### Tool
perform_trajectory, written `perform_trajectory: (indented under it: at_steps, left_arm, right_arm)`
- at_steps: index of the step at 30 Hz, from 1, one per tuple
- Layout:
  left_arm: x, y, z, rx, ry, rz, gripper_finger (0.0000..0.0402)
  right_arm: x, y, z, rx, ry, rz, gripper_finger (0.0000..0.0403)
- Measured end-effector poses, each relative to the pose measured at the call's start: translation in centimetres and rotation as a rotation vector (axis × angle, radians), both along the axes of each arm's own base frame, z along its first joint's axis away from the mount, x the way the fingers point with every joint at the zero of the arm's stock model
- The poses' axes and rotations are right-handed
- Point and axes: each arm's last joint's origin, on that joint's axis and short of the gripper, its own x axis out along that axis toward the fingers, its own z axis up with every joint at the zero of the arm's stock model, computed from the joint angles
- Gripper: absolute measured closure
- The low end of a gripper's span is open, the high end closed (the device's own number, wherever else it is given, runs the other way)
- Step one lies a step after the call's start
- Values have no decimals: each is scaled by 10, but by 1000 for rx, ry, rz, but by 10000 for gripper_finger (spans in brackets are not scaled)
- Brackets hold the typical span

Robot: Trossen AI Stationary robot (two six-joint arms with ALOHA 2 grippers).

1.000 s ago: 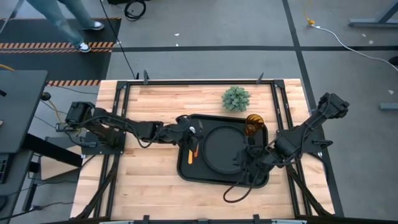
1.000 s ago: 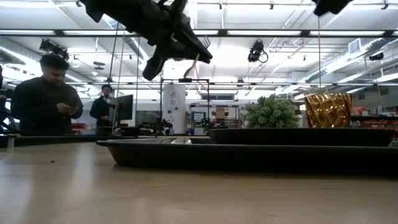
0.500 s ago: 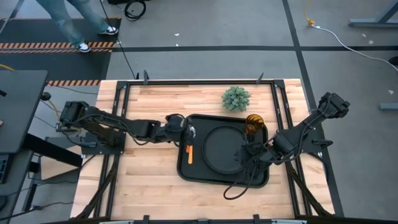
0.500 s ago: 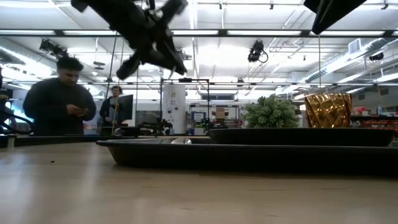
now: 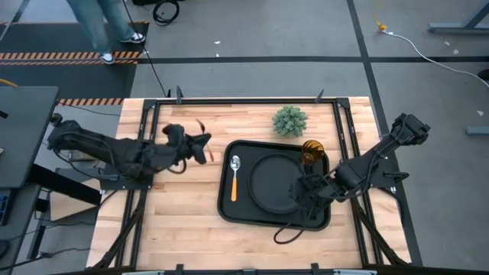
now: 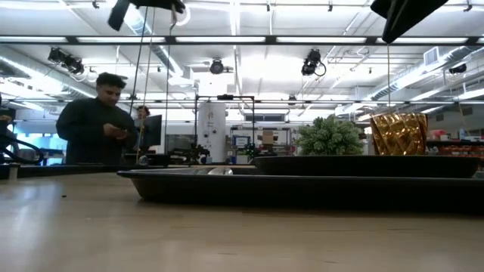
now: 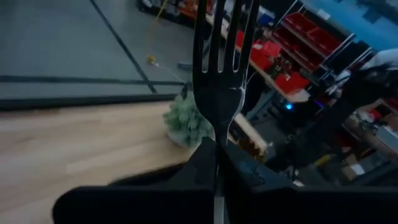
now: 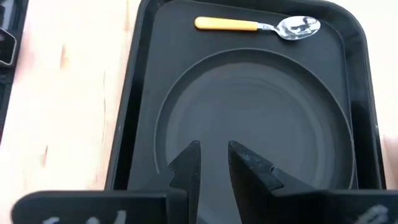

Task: Pick and place plate/cup/fork/spoon on tray
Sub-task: Put the orange fork on the black serving tray

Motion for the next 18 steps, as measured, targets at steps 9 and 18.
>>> perform_trajectory:
  at_steps: [9, 18]
  left_arm:
    - [20, -48, -23, -62, -20, -97, 389]
    - [28, -48, -39, -53, 59, -71, 388]
  right_arm:
    - [-2, 8, 0, 200, 61, -13, 316]
    - [-15, 26, -1, 222, 92, 75, 316]
